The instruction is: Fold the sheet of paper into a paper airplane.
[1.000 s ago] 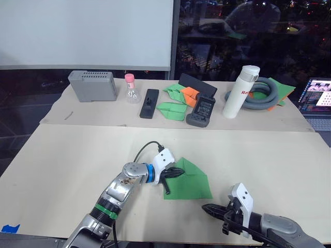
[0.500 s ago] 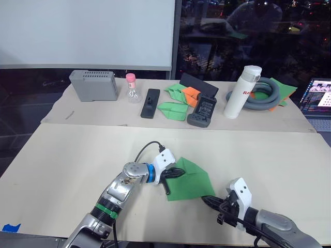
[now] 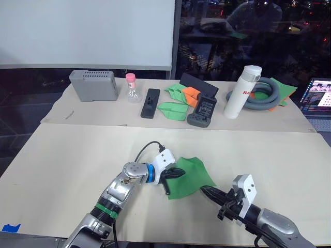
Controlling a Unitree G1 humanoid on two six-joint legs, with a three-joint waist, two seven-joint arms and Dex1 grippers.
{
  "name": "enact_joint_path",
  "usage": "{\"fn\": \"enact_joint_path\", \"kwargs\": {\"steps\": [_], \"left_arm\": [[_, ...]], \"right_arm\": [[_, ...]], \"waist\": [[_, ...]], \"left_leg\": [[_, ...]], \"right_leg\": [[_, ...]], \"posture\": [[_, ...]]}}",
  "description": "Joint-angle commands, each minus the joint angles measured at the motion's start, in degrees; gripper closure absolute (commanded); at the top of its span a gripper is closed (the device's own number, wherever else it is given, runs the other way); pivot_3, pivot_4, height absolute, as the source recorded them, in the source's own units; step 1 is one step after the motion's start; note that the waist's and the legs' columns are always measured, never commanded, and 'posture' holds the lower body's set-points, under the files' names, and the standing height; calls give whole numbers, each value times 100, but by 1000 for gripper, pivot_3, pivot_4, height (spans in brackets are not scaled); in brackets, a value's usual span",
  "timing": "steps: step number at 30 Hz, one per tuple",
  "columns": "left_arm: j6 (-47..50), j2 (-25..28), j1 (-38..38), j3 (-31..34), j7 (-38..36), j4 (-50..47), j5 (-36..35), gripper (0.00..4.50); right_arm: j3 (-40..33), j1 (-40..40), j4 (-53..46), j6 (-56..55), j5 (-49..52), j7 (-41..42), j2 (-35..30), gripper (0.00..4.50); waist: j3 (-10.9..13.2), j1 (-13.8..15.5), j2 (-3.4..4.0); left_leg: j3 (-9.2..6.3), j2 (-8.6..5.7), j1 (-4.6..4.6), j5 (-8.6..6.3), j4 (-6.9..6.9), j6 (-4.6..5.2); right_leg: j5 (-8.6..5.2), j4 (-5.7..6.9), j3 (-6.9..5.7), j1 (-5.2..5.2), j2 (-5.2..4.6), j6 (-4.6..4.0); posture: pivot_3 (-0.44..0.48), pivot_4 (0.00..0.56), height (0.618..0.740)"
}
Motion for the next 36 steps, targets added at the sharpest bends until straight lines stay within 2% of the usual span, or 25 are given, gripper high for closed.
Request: {"fn": "enact_joint_path", "kwargs": {"steps": [1,8,17,24,36], "left_arm": [[96,75,88,-107,-52,194,141,4500],[99,95,74,-89,-46,194,153,4500],[102,133,52,-87,-56,194,163,4500],[137,176,77,-64,-49,136,151,4500],[182,164,131,19,51,83,121,4500]], "right_arm": [[72,41,71,-437,-279,130,-139,4469],[208,132,735,-744,-804,127,-341,4469],[132,-273,1297,-986,-715,9,79,4469],[-29,-212,1511,-1054,-432,81,341,4469],[80,-1143,1644,-799,102,452,447,4469]], "waist": [[0,0,0],[0,-3,0],[0,-4,0],[0,-13,0],[1,-48,2]], "left_leg": [[0,0,0,0,0,0],[2,-1,0,0,0,1],[2,1,3,0,-2,1],[1,2,4,-1,-4,0],[-1,2,4,-1,-10,0]], "right_leg": [[0,0,0,0,0,0],[0,-1,1,0,0,0],[0,-1,2,2,-6,0],[0,-1,7,2,-35,-1],[0,-1,10,-1,-39,-1]], "posture": [[0,150,740],[0,150,740],[0,150,740],[0,150,740],[0,150,740]]}}
